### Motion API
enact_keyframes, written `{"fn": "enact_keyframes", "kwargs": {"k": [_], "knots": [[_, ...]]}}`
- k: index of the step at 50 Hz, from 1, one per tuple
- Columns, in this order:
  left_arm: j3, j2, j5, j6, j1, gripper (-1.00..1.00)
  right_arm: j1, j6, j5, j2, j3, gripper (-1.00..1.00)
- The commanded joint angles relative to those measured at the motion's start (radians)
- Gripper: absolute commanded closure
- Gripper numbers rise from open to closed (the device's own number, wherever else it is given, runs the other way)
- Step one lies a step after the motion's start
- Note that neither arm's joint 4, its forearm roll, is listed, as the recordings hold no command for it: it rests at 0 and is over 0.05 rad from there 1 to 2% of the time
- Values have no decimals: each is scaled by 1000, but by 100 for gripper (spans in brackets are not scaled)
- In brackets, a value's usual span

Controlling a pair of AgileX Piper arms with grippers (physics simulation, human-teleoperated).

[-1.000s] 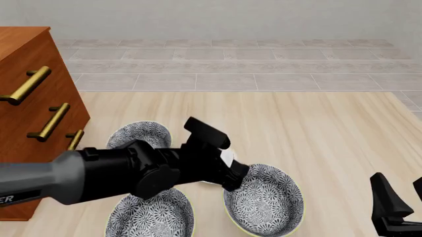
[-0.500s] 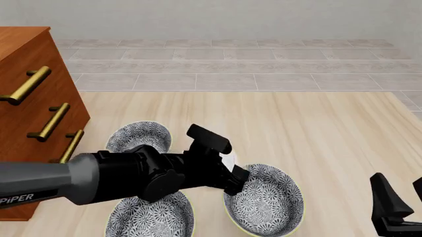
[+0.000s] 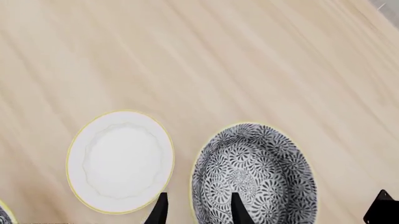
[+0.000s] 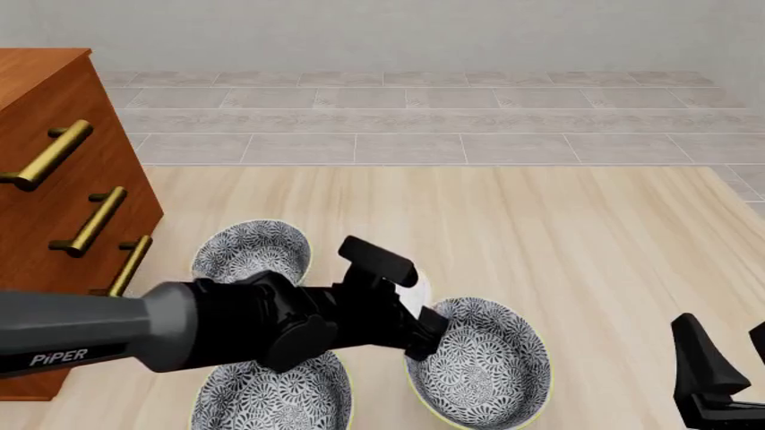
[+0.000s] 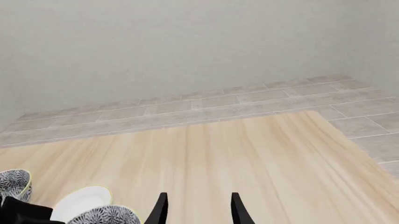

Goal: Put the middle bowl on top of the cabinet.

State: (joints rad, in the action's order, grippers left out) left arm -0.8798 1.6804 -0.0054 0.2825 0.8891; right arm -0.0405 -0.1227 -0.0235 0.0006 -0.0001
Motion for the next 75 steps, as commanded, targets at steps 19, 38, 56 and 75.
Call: {"fn": "enact_keyframes", "kwargs": {"k": [19, 38, 56, 75], "knots": [[13, 47, -27, 32, 4, -100, -1, -3, 0, 0, 0, -100], [20, 72, -44, 51, 17, -100, -3, -3, -1, 0, 0, -100], [21, 98, -56, 70, 26, -100, -1, -3, -2, 0, 0, -100], [39, 79, -63, 68, 3, 100, -4, -13, -1, 1, 0, -100]]}}
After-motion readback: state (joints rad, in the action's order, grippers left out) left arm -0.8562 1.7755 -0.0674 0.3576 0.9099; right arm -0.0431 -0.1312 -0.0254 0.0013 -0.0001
